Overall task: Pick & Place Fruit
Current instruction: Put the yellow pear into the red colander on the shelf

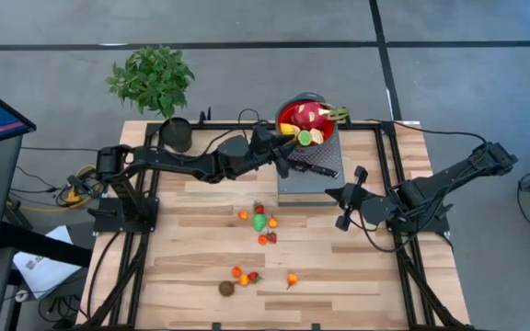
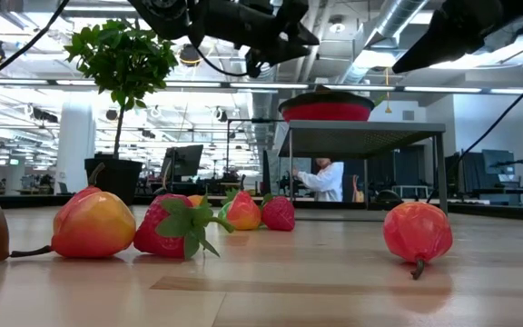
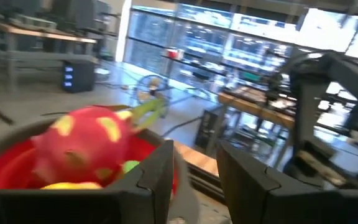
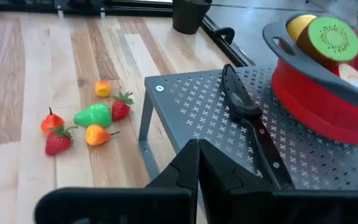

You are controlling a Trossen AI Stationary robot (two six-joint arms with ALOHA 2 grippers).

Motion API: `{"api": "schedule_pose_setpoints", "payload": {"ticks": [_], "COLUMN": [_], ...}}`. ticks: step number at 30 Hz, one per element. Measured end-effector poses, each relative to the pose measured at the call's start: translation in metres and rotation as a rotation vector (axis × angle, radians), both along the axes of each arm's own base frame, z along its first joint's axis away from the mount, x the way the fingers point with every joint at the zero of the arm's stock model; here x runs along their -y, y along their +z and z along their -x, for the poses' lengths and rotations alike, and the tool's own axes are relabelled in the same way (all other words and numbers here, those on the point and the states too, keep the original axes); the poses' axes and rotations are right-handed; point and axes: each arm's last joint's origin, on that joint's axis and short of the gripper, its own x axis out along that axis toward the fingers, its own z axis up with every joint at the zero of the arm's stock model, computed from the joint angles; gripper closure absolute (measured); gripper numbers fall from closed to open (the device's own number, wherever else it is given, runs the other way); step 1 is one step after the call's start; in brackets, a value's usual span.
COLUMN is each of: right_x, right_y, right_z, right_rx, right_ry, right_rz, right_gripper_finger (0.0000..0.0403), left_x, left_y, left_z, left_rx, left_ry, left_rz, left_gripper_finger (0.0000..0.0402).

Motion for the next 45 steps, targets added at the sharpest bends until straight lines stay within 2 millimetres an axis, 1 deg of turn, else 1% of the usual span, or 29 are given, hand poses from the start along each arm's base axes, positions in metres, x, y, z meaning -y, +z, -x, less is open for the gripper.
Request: {"api": "schedule_pose_setpoints", "payload": {"ticks": [4,8,11,14,18,22,26,30,36,41,45], "right_x": [0.000,-0.002,-0.005,-0.008,-0.011,-0.011,-0.011,-0.011,-0.011,-0.011,-0.011], "right_y": [0.000,0.000,0.000,0.000,0.000,-0.001,-0.001,-0.001,0.000,0.000,-0.001], "right_z": [0.000,0.001,0.002,0.003,0.004,0.005,0.005,0.005,0.004,0.005,0.005], "right_rx": [0.019,0.022,0.021,0.020,0.014,0.012,0.013,0.013,0.013,0.013,0.013], "right_ry": [-0.019,-0.012,0.007,0.026,0.041,0.046,0.046,0.046,0.045,0.045,0.045], "right_rz": [-0.035,-0.040,-0.040,-0.040,-0.035,-0.035,-0.035,-0.035,-0.035,-0.035,-0.035], "right_gripper_finger": [0.0403,0.0403,0.0403,0.0403,0.0403,0.0403,0.0403,0.0403,0.0403,0.0403,0.0403], "left_x": [0.003,0.011,0.020,0.029,0.040,0.053,0.074,0.094,0.118,0.136,0.148], "left_y": [0.000,0.001,0.008,0.015,0.014,0.001,-0.009,-0.015,-0.013,-0.018,-0.027], "left_z": [-0.001,-0.002,0.003,0.017,0.044,0.066,0.082,0.094,0.108,0.113,0.119], "left_rx": [0.003,0.006,0.016,0.018,0.014,0.018,0.043,0.025,0.033,0.019,-0.001], "left_ry": [-0.063,-0.085,-0.107,-0.126,-0.149,-0.186,-0.247,-0.310,-0.392,-0.465,-0.514], "left_rz": [-0.004,-0.010,-0.033,-0.064,-0.066,-0.023,-0.022,-0.063,-0.109,-0.110,-0.083], "left_gripper_finger": [0.0289,0.0306,0.0321,0.0338,0.0361,0.0381,0.0397,0.0398,0.0398,0.0396,0.0398]}}
